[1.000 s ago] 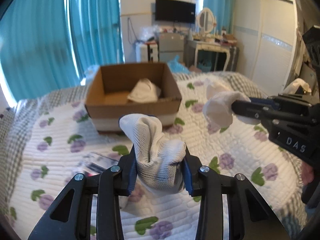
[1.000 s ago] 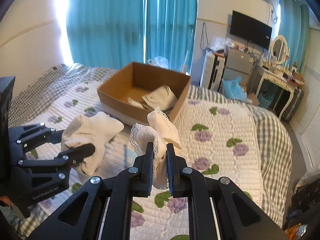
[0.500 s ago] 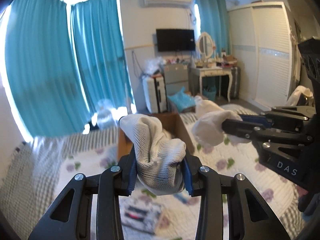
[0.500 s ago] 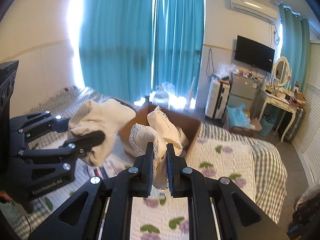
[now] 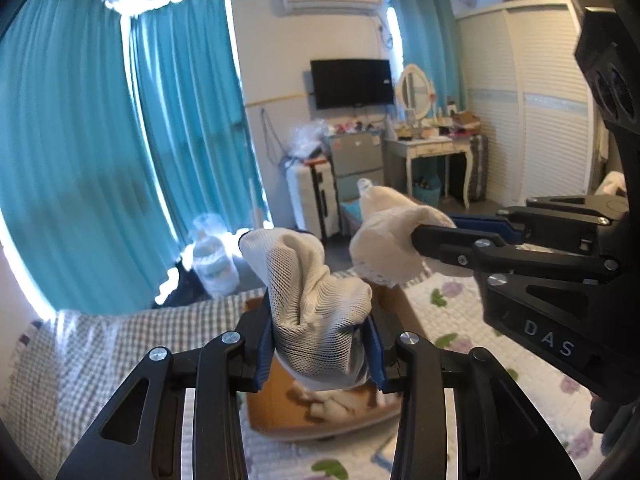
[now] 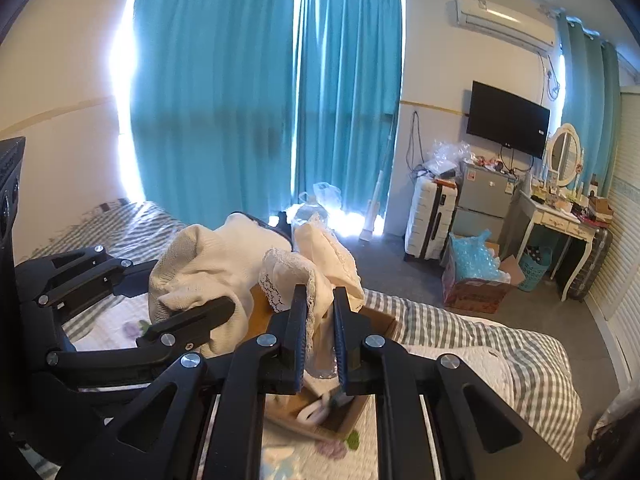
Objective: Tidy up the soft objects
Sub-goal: 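Lower the sock and cream cloth into the box and open both grippers, then move both grippers back toward the tissue packs on the quilt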
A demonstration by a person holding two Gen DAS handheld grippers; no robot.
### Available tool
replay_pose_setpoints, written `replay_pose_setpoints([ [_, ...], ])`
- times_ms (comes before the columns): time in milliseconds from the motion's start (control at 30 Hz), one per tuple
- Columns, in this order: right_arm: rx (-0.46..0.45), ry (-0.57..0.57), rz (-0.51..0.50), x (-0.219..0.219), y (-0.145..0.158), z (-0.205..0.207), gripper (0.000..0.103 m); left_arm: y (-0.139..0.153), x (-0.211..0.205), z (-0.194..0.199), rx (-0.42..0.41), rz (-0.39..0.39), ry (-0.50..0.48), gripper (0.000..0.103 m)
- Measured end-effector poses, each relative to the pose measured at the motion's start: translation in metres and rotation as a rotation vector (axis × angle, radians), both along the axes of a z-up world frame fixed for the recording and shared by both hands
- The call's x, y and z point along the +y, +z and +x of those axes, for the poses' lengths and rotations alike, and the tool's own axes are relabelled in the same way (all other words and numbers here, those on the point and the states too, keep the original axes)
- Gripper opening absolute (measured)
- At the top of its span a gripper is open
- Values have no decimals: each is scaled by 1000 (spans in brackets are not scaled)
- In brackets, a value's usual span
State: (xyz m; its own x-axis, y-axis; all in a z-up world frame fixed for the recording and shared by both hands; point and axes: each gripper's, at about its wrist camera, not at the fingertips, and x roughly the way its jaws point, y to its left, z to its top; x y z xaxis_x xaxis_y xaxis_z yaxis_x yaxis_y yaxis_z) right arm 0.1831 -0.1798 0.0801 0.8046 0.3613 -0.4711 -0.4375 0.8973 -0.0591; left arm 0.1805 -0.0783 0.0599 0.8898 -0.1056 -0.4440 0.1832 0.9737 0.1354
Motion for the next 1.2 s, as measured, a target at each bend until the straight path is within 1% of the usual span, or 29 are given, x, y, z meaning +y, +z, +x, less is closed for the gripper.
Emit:
replay_pose_setpoints([
  [133,42,-12,-1,5,-22,41,11,-21,7,40,37,2,12,37],
  [300,119,-18,17,9,-62,86,11,-60,9,75,100,11,13,37],
  [367,151,-18,13,11,-83,100,11,-75,10,84,125,16,13,37],
  [500,205,-9,15,13,-116,117,11,-99,10,86,161,21,8,39],
  [600,219,-5,14,12,-131,120,12,-110,6,90,192,20,-8,46],
  [633,222,-7,15,12,-133,121,13,-111,5,90,199,20,-11,50],
  [667,222,-12,18,10,-134,120,15,-113,5,89,200,24,-6,52],
  [700,217,-20,21,8,-133,120,20,-112,4,90,198,30,0,54],
  [767,202,-40,33,1,-127,119,33,-109,4,87,187,45,18,66],
  [833,182,-67,52,-5,-116,114,57,-102,7,82,165,51,45,72],
  [867,173,-80,69,-10,-109,110,59,-95,9,80,151,47,50,74],
  [967,154,-96,89,-24,-87,95,63,-73,17,68,126,25,58,76],
  [1000,148,-99,87,-27,-80,89,68,-63,21,62,114,19,65,77],
  [1033,139,-99,84,-30,-72,82,73,-55,22,55,102,16,69,81],
  [1067,124,-94,77,-33,-62,71,75,-42,23,44,84,16,72,86],
  [1100,108,-91,66,-36,-52,59,79,-34,24,35,69,15,75,89],
  [1133,98,-89,56,-36,-44,51,85,-25,26,25,53,16,78,94],
  [1167,79,-84,40,-38,-33,36,89,-13,27,9,28,17,77,99],
  [1200,63,-84,31,-40,-26,26,94,-6,31,0,11,18,78,102],
])
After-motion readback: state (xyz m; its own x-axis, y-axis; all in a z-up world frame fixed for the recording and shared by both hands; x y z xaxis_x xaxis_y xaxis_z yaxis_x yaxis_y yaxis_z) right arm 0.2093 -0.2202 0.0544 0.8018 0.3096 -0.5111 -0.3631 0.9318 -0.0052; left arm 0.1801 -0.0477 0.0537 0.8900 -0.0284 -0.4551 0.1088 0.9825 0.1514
